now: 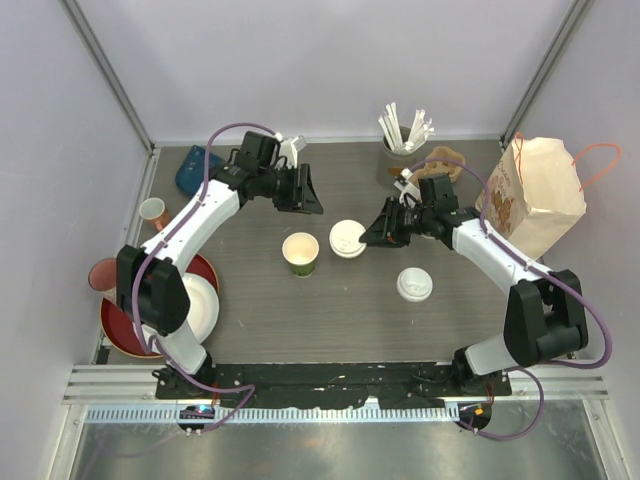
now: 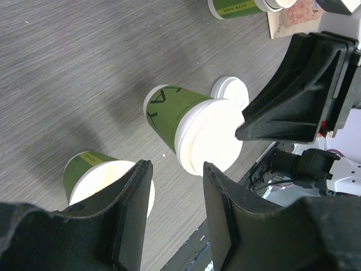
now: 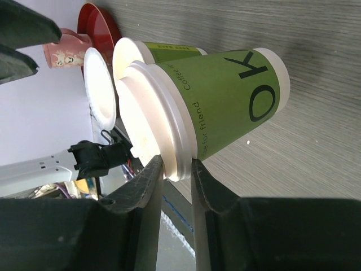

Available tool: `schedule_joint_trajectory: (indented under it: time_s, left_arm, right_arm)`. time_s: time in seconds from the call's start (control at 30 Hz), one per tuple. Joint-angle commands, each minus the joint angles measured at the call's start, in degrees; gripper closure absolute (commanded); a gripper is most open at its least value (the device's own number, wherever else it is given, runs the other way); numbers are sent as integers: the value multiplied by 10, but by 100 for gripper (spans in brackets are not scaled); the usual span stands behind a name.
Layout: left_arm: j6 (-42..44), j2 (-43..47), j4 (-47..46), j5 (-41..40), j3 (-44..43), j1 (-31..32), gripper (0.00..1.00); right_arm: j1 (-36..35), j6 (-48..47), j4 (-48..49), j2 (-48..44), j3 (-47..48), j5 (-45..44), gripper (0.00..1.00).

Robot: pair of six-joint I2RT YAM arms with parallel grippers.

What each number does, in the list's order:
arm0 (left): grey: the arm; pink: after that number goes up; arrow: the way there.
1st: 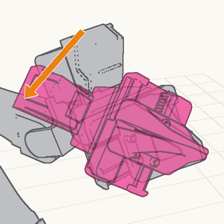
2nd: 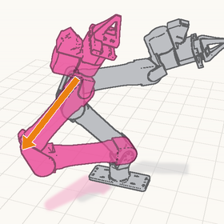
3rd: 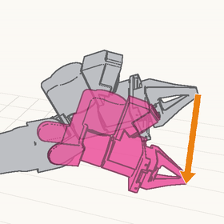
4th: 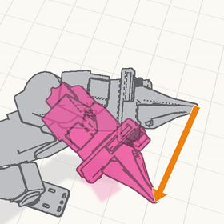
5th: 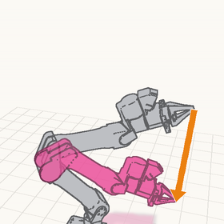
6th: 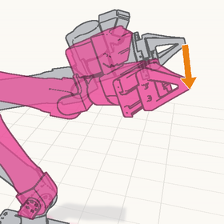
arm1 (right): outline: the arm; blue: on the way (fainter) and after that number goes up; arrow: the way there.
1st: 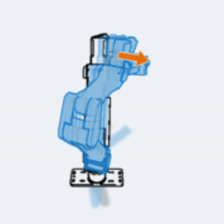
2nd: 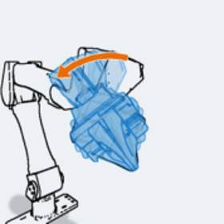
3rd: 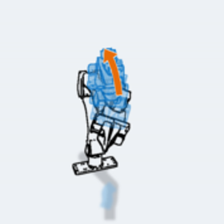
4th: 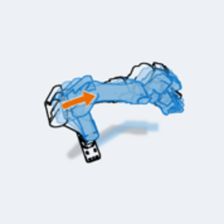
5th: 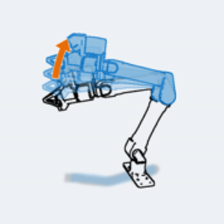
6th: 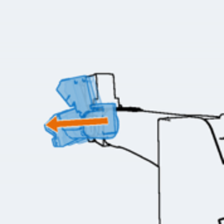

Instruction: Pack the takeout coffee

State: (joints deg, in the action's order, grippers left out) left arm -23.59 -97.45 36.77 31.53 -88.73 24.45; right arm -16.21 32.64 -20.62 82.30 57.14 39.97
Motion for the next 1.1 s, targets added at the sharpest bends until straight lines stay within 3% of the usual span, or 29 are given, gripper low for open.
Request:
schedule_joint_trajectory:
  time_s: [0.0, 0.33, 0.6, 0.7, 0.73, 0.83, 1.07]
  left_arm:
    - [0, 24, -18, 3, 3, -2, 54]
    - [-4, 17, -20, 6, 2, -2, 54]
    - [-3, 8, -17, 6, 0, -1, 54]
    - [-3, 6, -17, 7, -3, -1, 54]
    - [-2, 6, -17, 7, -4, -1, 54]
    - [0, 5, -16, 7, -6, -1, 54]
    - [13, 6, -5, 8, -14, -2, 52]
  right_arm:
    - [26, 33, 52, 12, -8, 45, 91]
    - [81, 28, 66, 57, -40, 65, 87]
    - [94, 12, 59, 61, -41, 55, 63]
    - [94, -2, 37, 56, -32, 41, 50]
    - [94, -5, 33, 53, -29, 37, 40]
    - [94, -17, 14, 38, -16, 17, 24]
    - [92, -83, -69, -60, 48, -94, 16]
